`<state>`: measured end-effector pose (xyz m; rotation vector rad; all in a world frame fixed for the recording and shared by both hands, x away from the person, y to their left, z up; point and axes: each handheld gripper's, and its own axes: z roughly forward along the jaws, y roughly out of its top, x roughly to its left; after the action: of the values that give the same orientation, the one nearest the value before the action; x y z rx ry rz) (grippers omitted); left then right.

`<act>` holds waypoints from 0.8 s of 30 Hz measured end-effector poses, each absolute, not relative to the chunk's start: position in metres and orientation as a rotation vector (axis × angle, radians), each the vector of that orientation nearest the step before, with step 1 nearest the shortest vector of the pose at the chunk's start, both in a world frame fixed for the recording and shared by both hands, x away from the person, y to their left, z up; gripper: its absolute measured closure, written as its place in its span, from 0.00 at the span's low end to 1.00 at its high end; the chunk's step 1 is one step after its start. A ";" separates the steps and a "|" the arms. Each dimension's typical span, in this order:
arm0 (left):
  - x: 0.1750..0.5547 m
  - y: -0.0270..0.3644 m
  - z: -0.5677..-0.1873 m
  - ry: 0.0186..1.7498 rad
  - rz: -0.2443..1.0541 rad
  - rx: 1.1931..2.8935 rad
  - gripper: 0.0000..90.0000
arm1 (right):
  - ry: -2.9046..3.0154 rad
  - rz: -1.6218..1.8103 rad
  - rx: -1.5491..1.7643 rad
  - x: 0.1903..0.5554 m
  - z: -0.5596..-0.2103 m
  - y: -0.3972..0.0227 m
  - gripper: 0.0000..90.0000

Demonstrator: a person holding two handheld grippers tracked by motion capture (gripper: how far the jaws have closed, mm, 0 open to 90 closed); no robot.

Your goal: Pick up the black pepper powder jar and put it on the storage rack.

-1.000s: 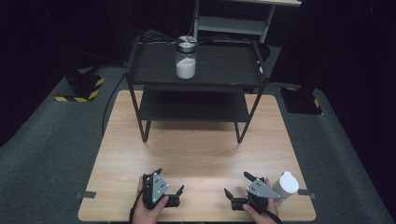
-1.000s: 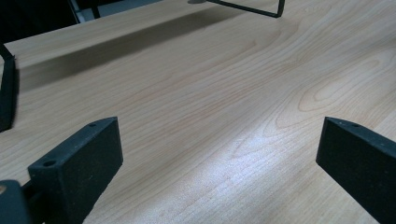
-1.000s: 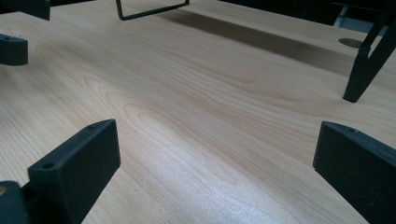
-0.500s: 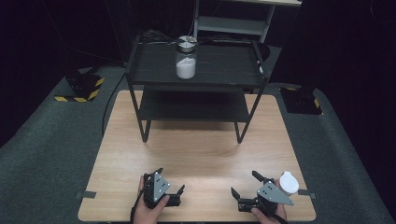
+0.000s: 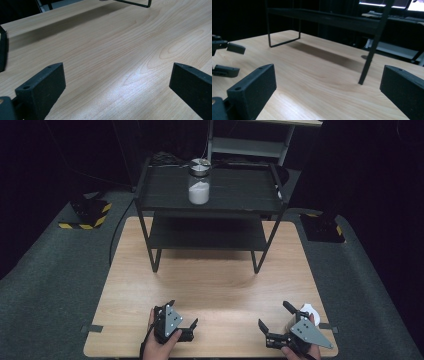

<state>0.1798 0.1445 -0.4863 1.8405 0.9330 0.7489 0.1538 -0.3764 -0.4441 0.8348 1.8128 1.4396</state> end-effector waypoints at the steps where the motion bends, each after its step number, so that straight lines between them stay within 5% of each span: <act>1: 0.180 0.145 -0.486 0.933 0.749 1.840 0.01 | 1.804 1.438 0.835 0.153 -0.443 -0.378 0.00; 24: 0.180 0.146 -0.486 0.941 0.731 1.835 0.01 | 1.640 1.306 0.961 0.127 -0.442 -0.422 0.00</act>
<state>0.1800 0.1459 -0.4859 1.8354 0.9414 0.7313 0.1269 -0.4222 -0.4421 0.9607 1.6405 1.3062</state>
